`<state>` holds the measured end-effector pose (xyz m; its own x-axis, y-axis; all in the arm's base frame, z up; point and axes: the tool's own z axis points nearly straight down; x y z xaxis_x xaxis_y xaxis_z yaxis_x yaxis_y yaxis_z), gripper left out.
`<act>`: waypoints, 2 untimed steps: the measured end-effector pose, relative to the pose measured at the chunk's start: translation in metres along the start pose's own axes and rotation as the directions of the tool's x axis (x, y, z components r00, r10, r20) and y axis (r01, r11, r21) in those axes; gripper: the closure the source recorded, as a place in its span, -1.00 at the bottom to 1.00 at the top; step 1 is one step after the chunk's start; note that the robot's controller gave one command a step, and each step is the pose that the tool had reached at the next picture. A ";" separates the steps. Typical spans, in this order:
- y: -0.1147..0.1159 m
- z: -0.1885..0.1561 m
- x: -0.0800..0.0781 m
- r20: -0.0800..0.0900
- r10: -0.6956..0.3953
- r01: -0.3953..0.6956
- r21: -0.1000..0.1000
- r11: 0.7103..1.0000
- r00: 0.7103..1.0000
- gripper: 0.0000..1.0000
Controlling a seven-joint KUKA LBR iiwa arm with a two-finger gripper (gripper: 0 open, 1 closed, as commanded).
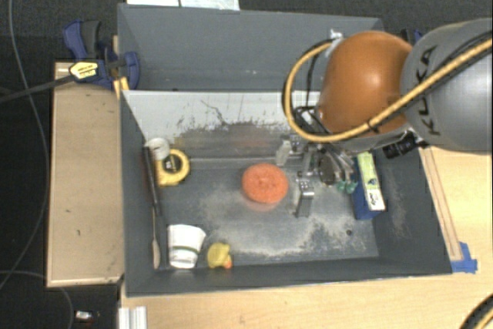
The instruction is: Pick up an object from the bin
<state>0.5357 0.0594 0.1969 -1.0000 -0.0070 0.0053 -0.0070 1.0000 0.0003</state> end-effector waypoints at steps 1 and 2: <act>0.000 -0.005 -0.001 0.008 0.002 -0.002 -0.001 1.000 1.000 -1.00; 0.001 0.081 -0.030 0.012 0.084 -0.084 -0.003 0.996 0.996 -1.00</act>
Offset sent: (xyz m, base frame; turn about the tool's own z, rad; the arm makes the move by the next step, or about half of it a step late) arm 0.0405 0.0016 -0.1269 0.1217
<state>0.5656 0.0604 0.1154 -0.9970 0.0772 -0.0068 0.0772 0.9970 0.0025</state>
